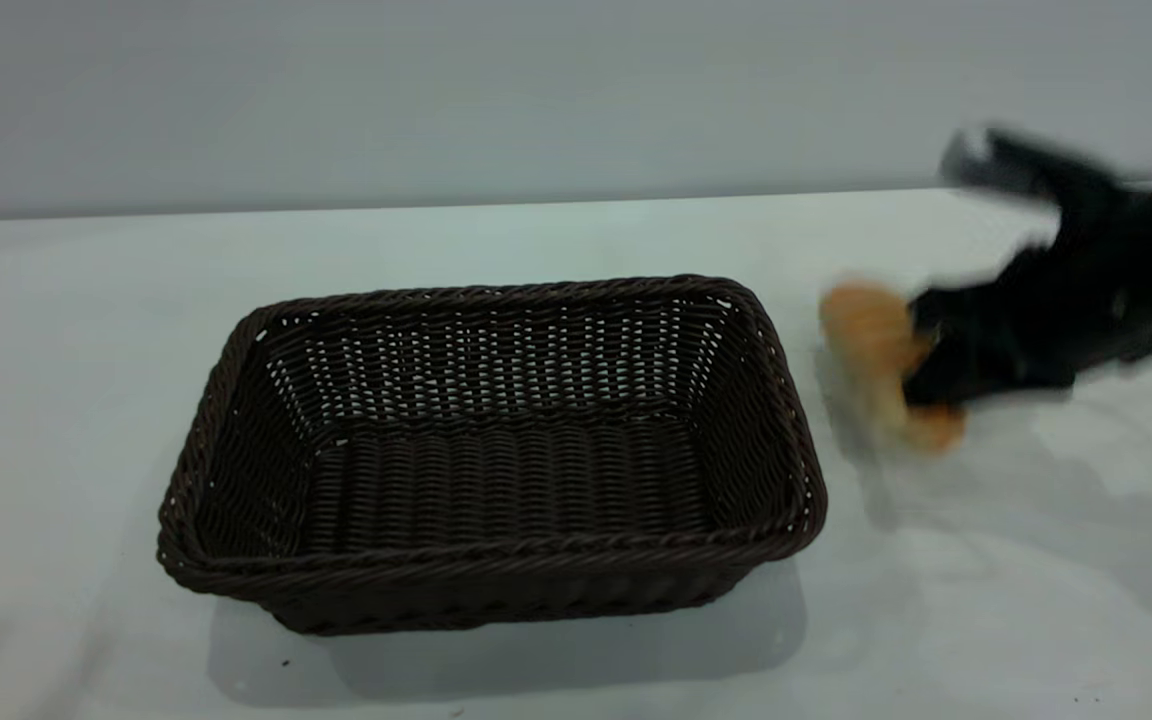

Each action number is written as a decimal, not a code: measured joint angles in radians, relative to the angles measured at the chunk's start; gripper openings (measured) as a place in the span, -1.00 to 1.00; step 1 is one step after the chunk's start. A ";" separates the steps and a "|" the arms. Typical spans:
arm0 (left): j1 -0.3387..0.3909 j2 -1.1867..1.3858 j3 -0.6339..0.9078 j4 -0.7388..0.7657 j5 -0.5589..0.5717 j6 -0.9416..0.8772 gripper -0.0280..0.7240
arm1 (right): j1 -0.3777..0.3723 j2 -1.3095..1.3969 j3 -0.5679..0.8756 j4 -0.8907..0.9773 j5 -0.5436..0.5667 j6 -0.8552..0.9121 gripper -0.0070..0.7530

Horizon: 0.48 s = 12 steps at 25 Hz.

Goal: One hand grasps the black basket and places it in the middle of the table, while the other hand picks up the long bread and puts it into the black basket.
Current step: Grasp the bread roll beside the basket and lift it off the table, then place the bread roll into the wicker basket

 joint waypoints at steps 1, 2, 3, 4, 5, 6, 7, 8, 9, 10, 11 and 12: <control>0.000 0.000 0.000 0.000 0.000 0.000 0.63 | 0.000 -0.045 -0.011 -0.007 0.000 0.003 -0.89; 0.000 0.000 0.000 0.000 0.000 0.000 0.63 | 0.000 -0.091 -0.022 -0.011 0.002 0.008 -0.89; 0.000 0.000 0.000 0.000 0.000 0.001 0.63 | 0.000 -0.128 -0.030 -0.014 0.007 0.013 -0.89; 0.000 0.000 0.000 0.000 0.000 0.004 0.63 | 0.000 -0.169 -0.039 -0.015 0.016 0.025 -0.89; 0.000 0.000 0.000 0.000 0.000 0.005 0.63 | 0.000 -0.206 -0.048 -0.018 0.031 0.034 -0.89; 0.000 0.000 0.000 0.000 0.000 0.005 0.63 | 0.001 -0.233 -0.055 -0.019 0.060 0.045 -0.89; 0.000 0.000 0.000 0.000 0.000 0.005 0.63 | 0.008 -0.262 -0.063 -0.020 0.094 0.060 -0.89; 0.000 0.000 0.000 0.000 0.000 0.005 0.63 | 0.020 -0.282 -0.066 -0.020 0.126 0.072 -0.89; 0.000 0.000 0.000 0.000 0.000 0.006 0.63 | 0.042 -0.303 -0.067 -0.021 0.151 0.079 -0.89; 0.000 0.000 0.000 0.000 0.000 0.006 0.63 | 0.067 -0.312 -0.067 -0.024 0.175 0.088 -0.89; 0.000 -0.001 0.000 0.000 0.000 0.006 0.63 | 0.104 -0.318 -0.067 -0.028 0.191 0.092 -0.89; 0.000 -0.001 0.000 -0.001 0.000 0.006 0.63 | 0.155 -0.318 -0.067 -0.036 0.197 0.097 -0.89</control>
